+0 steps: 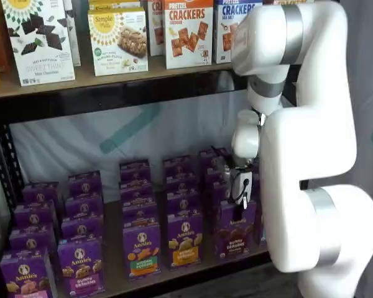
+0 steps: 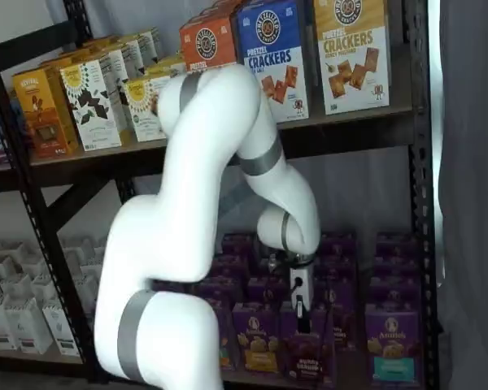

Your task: Pick up the purple box with a brown patch in the center, on the bottom shelf, the fifth box from the left

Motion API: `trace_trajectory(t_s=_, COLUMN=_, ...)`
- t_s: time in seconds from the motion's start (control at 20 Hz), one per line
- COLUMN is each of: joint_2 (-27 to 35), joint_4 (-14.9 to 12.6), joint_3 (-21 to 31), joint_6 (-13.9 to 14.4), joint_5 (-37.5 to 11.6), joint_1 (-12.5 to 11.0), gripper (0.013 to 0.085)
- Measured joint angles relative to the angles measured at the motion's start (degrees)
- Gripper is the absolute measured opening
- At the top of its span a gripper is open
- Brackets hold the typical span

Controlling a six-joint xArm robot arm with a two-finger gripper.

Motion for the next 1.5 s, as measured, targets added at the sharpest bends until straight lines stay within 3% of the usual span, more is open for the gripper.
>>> trace_trajectory(t_s=0.5, joint_2=-16.0, joint_4=3.0, joint_3=18.4, joint_6=1.3, joint_5=-2.1, joint_1=4.3, gripper=0.0330)
trace_trajectory(t_s=0.8, joint_2=-27.4, joint_4=2.2, joint_3=27.2, joint_6=4.5, joint_5=0.8, joint_1=6.6, gripper=0.0330)
trace_trajectory(t_s=1.3, joint_2=-50.0, joint_4=1.2, joint_3=36.7, joint_6=10.0, joint_5=12.6, joint_1=9.9, gripper=0.0330)
trace_trajectory(t_s=1.5, joint_2=-59.6, joint_4=-1.5, joint_3=38.5, joint_6=14.0, joint_5=19.9, joint_1=10.9, gripper=0.0330)
